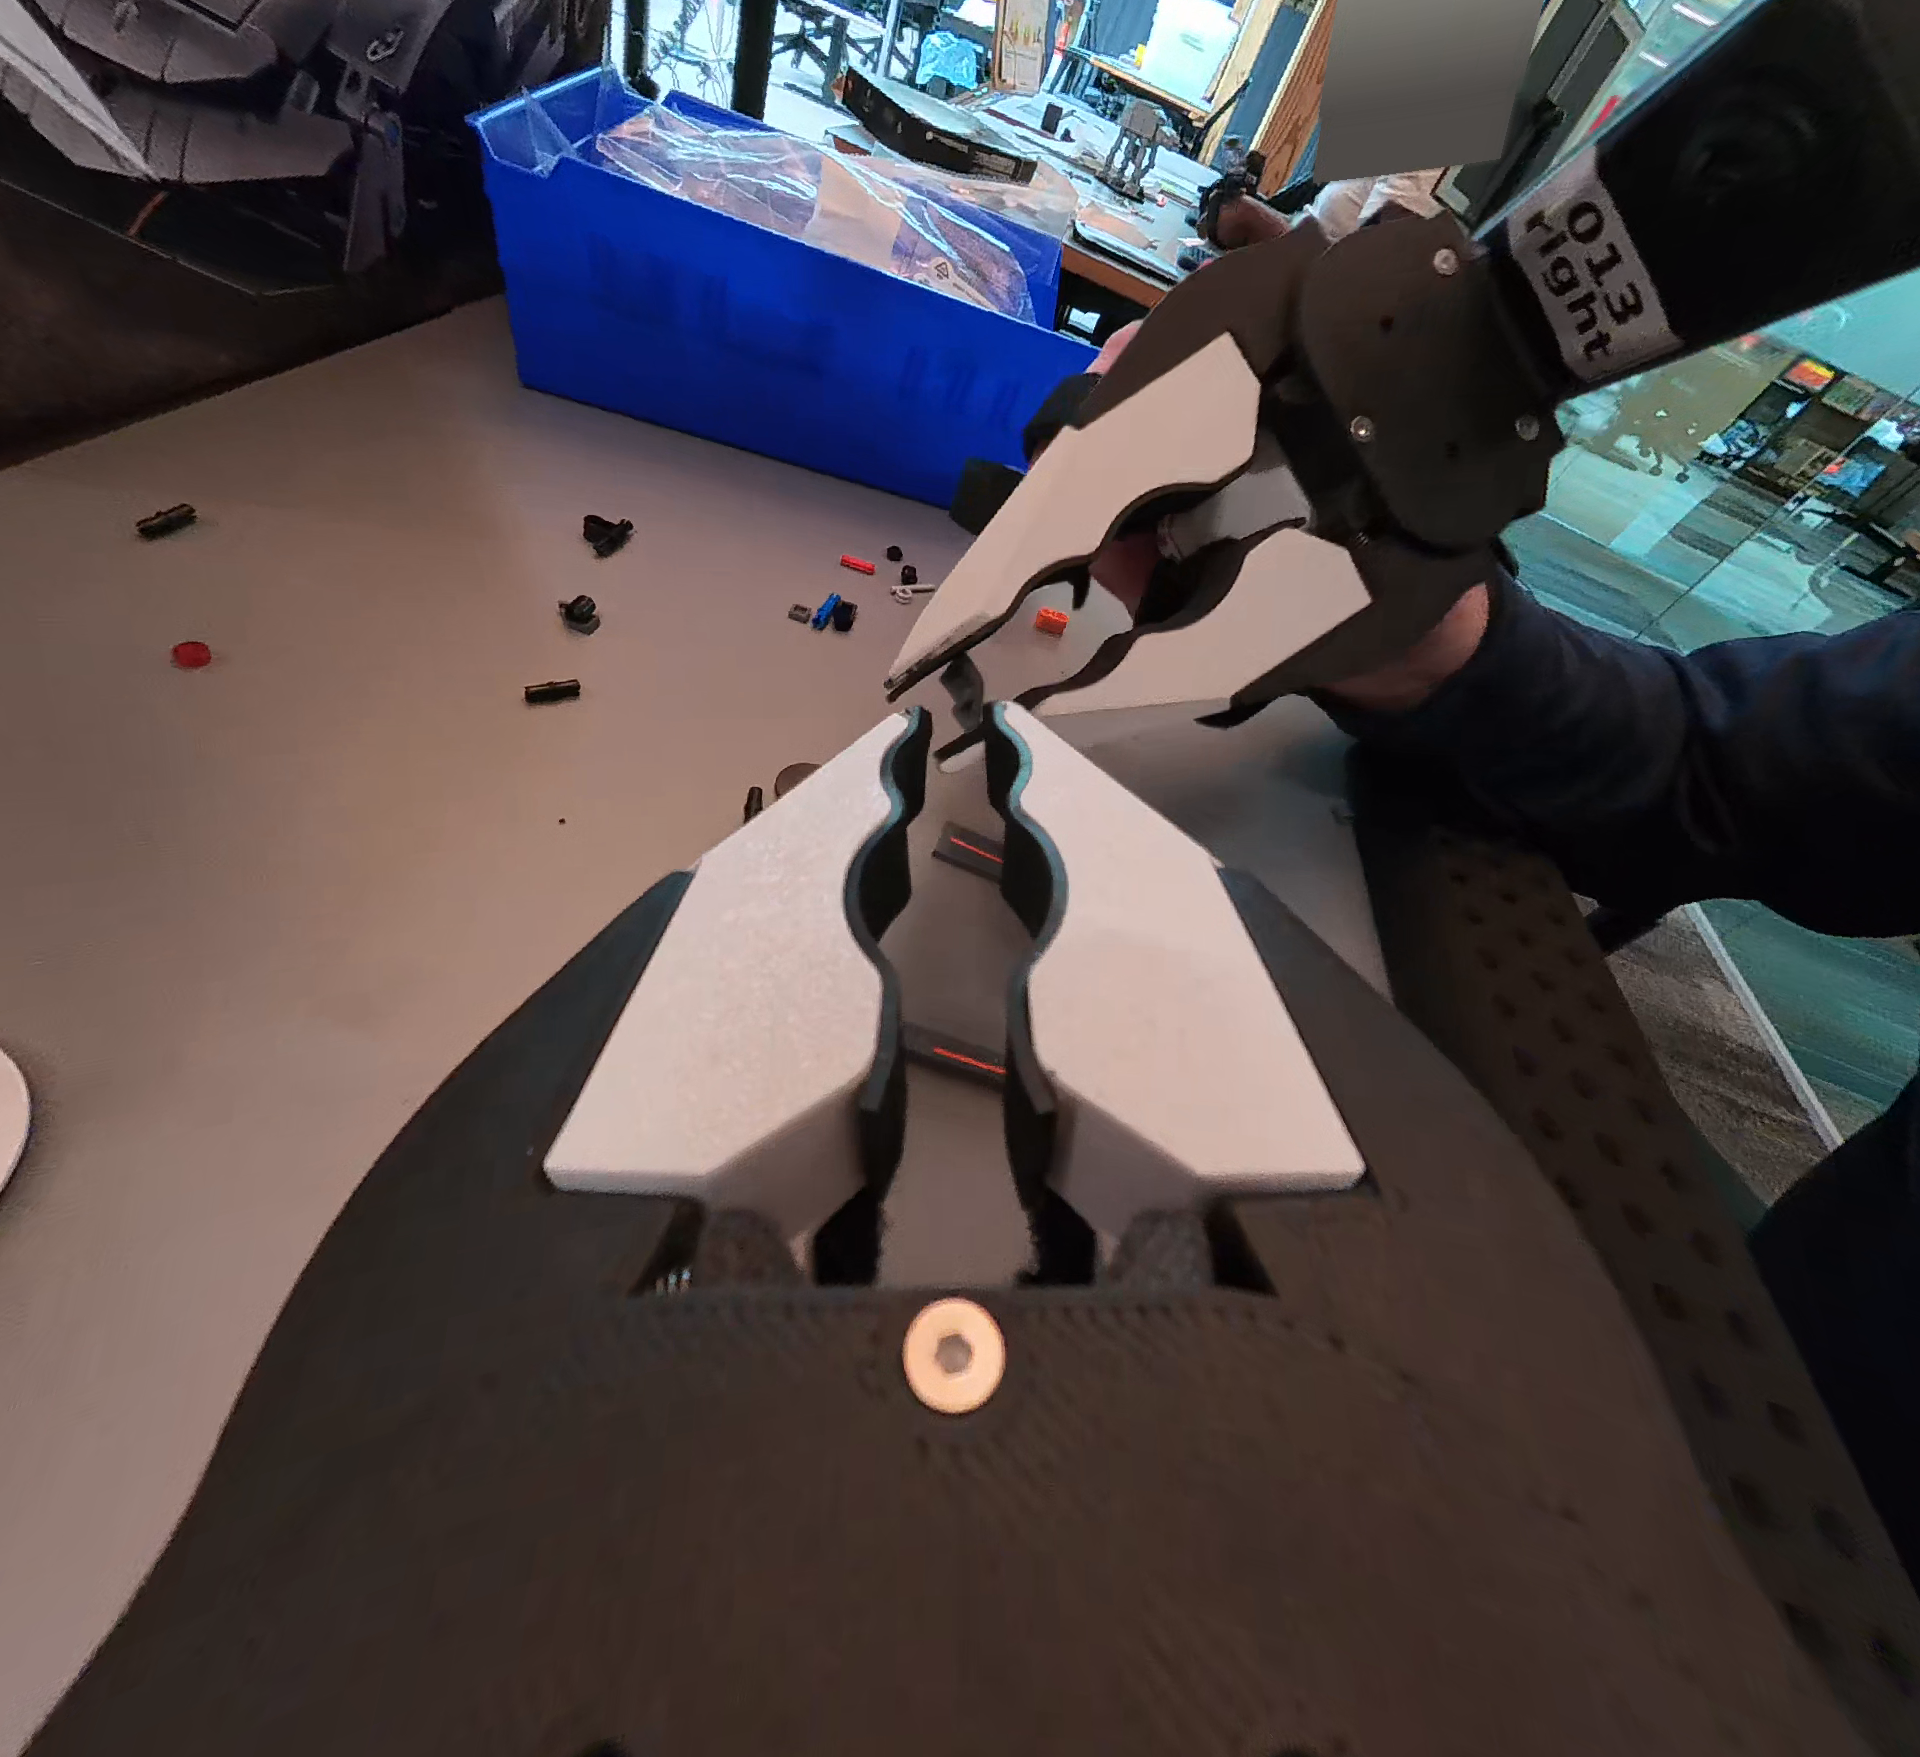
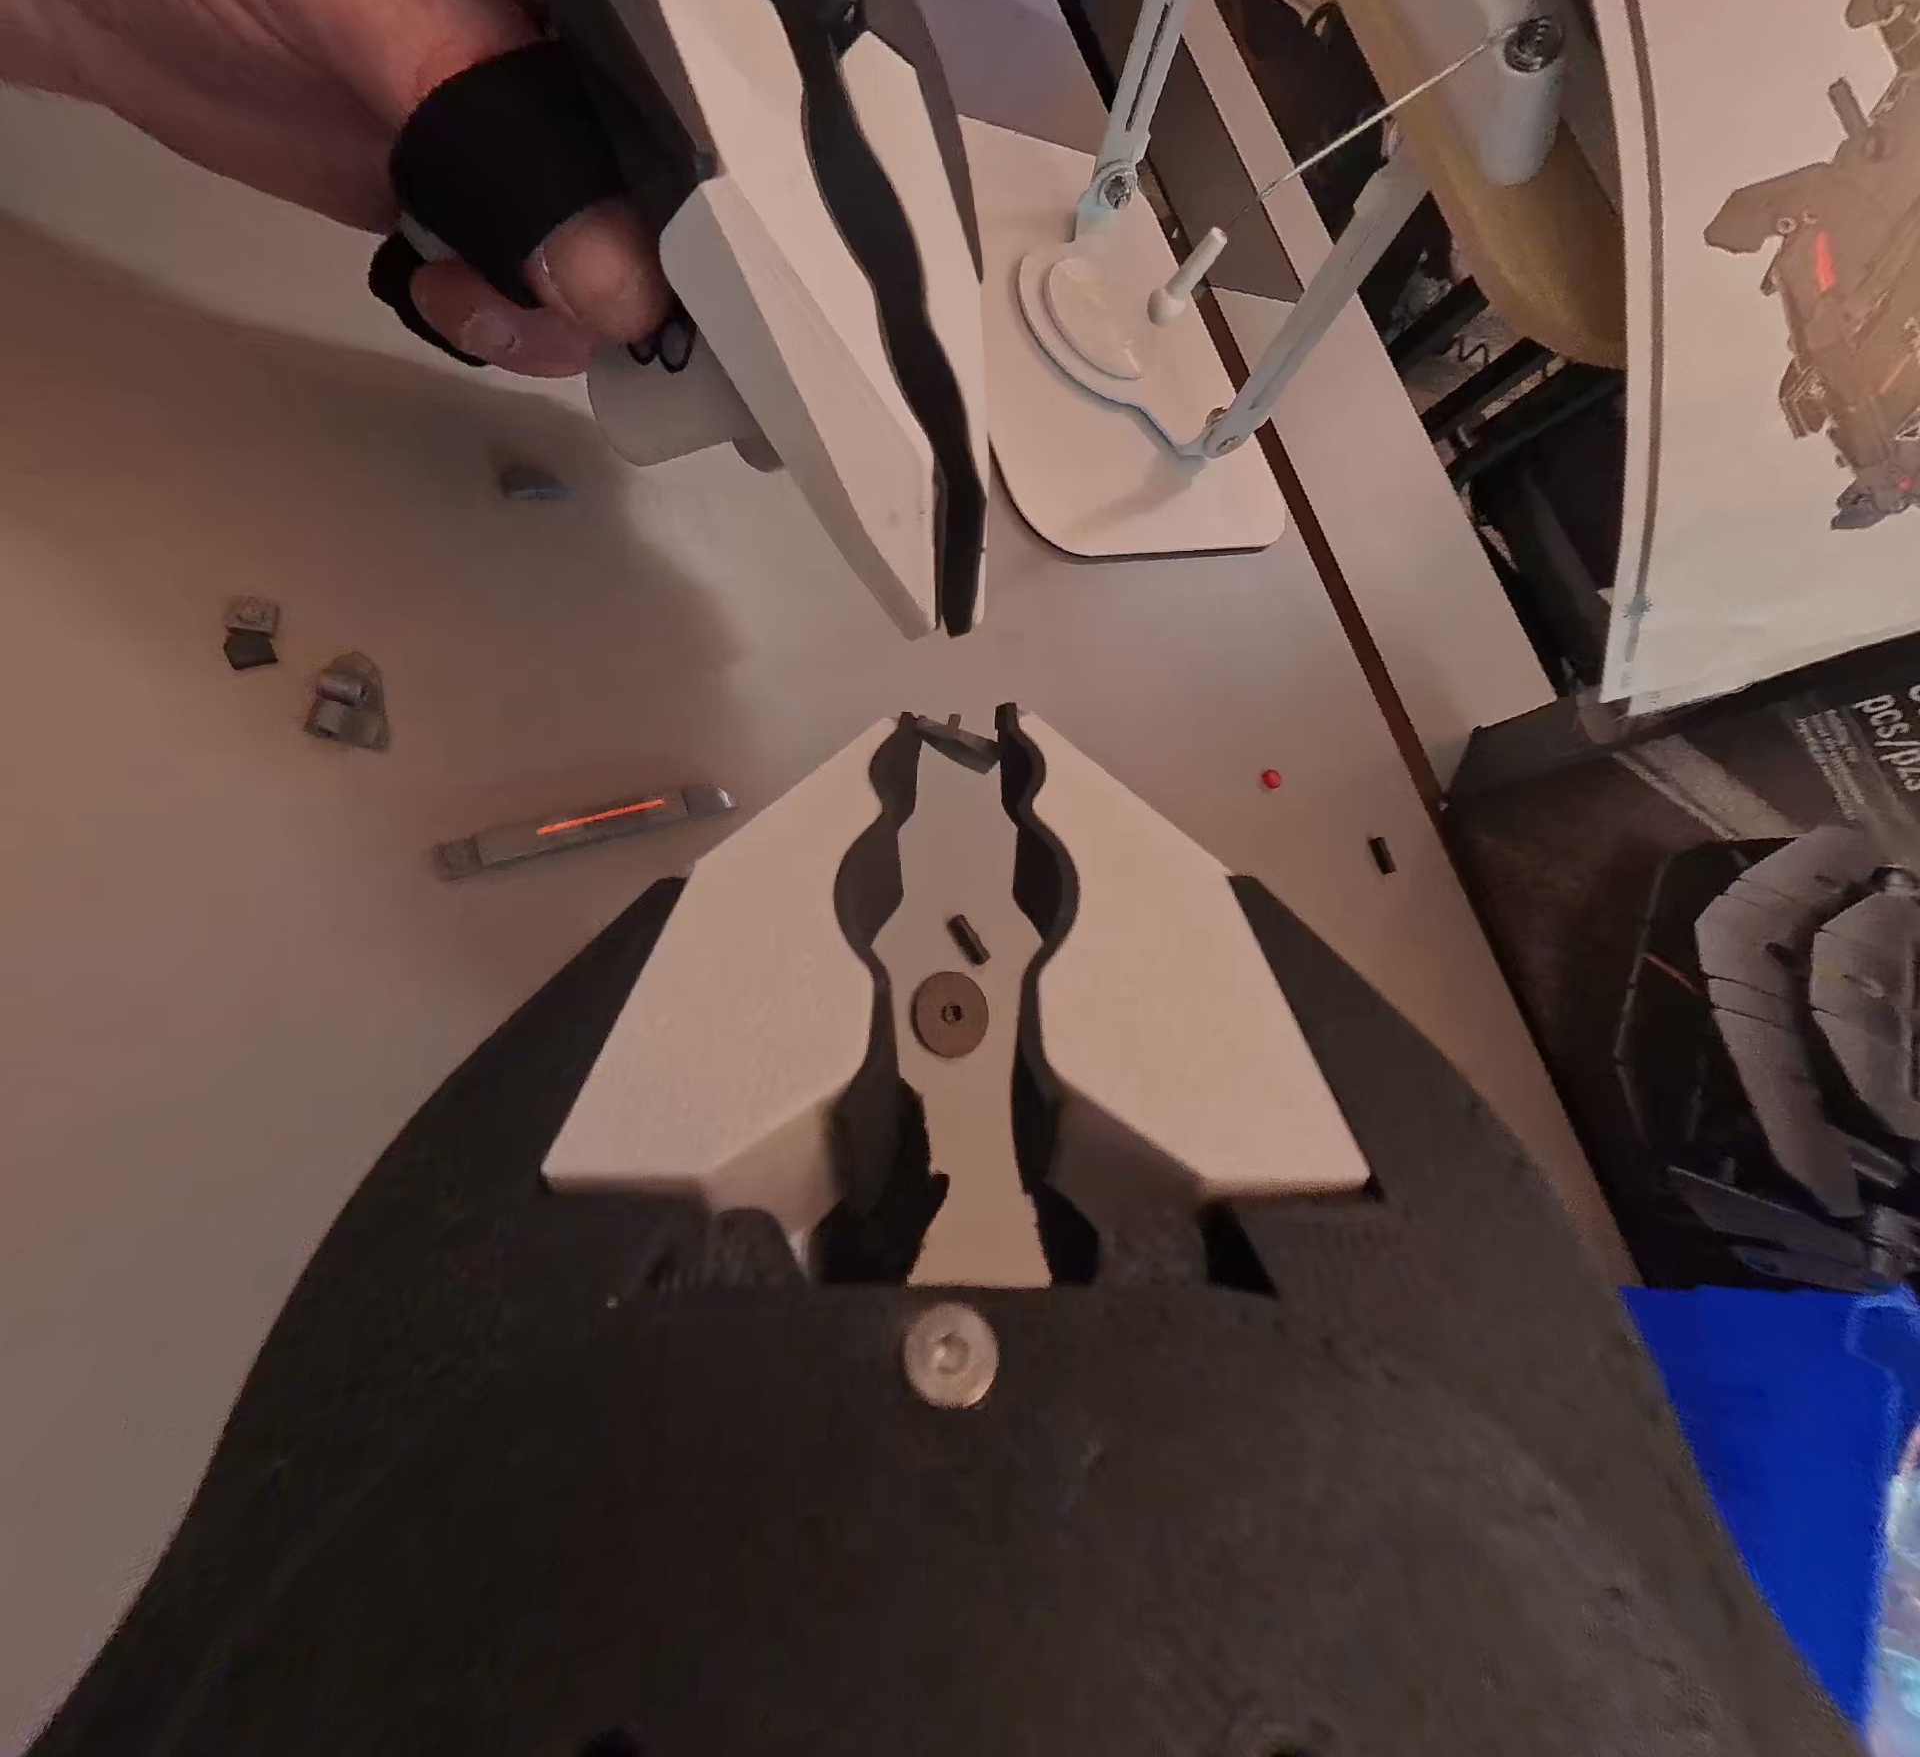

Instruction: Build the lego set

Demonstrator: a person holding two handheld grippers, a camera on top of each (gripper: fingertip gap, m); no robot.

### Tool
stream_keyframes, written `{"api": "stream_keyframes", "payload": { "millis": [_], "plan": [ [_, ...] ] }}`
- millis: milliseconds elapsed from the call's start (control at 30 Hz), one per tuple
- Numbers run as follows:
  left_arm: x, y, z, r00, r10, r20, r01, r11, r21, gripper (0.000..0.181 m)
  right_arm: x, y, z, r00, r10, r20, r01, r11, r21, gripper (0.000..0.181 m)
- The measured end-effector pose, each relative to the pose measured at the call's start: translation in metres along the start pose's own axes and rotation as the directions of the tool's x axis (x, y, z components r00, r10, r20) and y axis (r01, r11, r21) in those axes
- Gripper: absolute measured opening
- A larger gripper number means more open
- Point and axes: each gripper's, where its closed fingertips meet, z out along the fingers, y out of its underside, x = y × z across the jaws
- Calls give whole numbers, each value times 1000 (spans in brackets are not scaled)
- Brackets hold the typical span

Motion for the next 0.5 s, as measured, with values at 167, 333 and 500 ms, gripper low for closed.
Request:
{"api": "stream_keyframes", "payload": {
  "millis": [167, 333, 500],
  "plan": [
    [3, 5, 6, 1000, 0, -7, 0, 1000, -27, 10, -3, 1, 2, 995, -92, -33, 91, 995, -35, 14],
    [4, 9, 10, 1000, -9, -12, 8, 999, -47, 11, -6, 2, 4, 989, -145, -42, 143, 988, -55, 14],
    [5, 13, 13, 1000, -14, -16, 13, 998, -68, 8, -10, -1, 4, 981, -188, -47, 185, 981, -60, 14]
  ]
}}
